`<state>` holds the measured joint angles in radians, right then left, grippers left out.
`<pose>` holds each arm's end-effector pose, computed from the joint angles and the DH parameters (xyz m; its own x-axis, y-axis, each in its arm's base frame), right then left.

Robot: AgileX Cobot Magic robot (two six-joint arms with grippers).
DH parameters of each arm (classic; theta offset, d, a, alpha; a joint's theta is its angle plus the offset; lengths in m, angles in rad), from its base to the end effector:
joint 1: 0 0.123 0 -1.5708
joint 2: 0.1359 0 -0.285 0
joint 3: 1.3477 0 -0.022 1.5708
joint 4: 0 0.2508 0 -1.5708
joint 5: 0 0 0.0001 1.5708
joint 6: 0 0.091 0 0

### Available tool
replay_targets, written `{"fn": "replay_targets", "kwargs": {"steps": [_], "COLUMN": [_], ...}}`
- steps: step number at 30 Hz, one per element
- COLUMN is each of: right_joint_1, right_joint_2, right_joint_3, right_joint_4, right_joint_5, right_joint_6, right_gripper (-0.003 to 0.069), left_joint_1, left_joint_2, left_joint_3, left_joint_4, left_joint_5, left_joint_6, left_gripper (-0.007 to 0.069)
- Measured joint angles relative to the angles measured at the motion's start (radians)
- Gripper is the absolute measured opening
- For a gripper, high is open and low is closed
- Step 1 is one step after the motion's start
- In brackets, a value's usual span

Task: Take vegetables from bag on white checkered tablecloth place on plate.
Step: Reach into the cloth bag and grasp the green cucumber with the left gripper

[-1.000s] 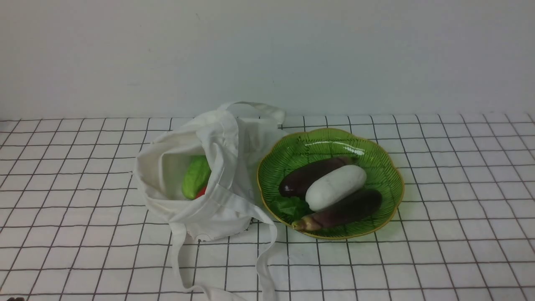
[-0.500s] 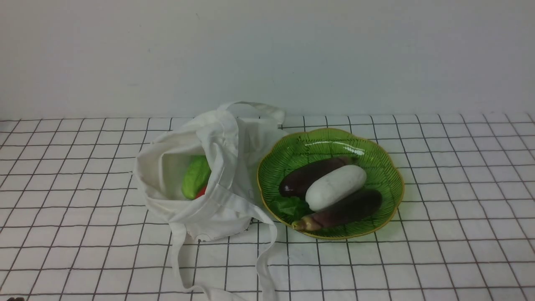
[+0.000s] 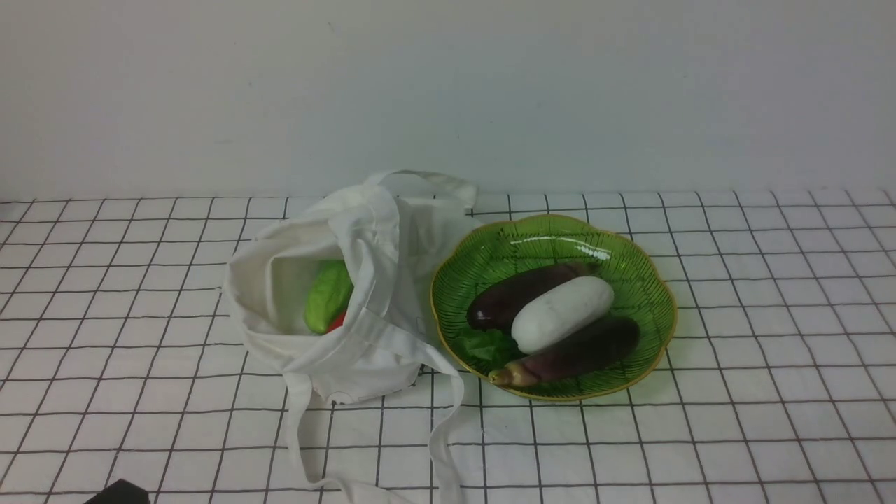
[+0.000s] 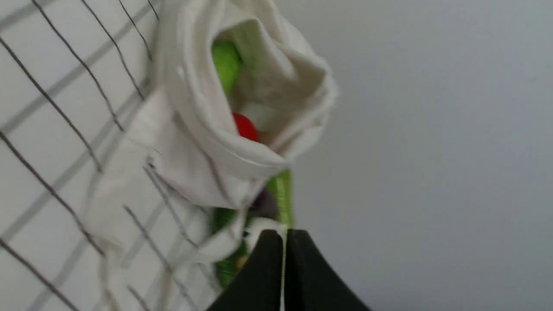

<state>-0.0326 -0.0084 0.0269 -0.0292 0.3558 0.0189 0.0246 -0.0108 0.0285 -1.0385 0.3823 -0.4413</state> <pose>0.0532 -0.0027 0.1726 -0.2832 0.0008 -0.9590 0.0399 0.9991 -0.0110 0.0520 -0.0281 0.1865 -0.3093 -0.9475 -0.0810 -0.0937 0.1152 -0.9889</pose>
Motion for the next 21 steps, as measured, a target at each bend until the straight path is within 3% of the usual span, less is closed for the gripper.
{"fn": "replay_targets", "kwargs": {"steps": [7,11,13,17,19,20,21], "right_joint_1": [0.000,0.000,0.000,0.000,0.000,0.000,0.000], "right_joint_2": [0.000,0.000,0.000,0.000,0.000,0.000,0.000], "right_joint_3": [0.000,0.000,0.000,0.000,0.000,0.000,0.000], "right_joint_4": [0.000,0.000,0.000,0.000,0.000,0.000,0.000], "right_joint_5": [0.000,0.000,0.000,0.000,0.000,0.000,0.000], "right_joint_6": [0.000,0.000,0.000,0.000,0.000,0.000,0.000], "right_gripper": [-0.0018,-0.0018,-0.0018,-0.0018,-0.0018,-0.0018,-0.0018], "left_joint_1": [0.000,0.000,0.000,0.000,0.000,0.000,0.000], "left_joint_2": [0.000,0.000,0.033,0.250,0.373,0.546,0.546], "left_joint_3": [0.000,-0.075,-0.202,-0.426,-0.513,-0.611,-0.611], "left_joint_4": [-0.236,-0.252,-0.256,-0.220,-0.175,-0.089,-0.089], "left_joint_5": [-0.110,-0.084,-0.064,0.118,0.262,0.447,0.447], "left_joint_6": [0.040,0.241,0.418,0.674,0.726,0.756,0.756], "left_gripper": [-0.0008,-0.0008,-0.0008,-0.0008,-0.0008,-0.0008,-0.0008]}}
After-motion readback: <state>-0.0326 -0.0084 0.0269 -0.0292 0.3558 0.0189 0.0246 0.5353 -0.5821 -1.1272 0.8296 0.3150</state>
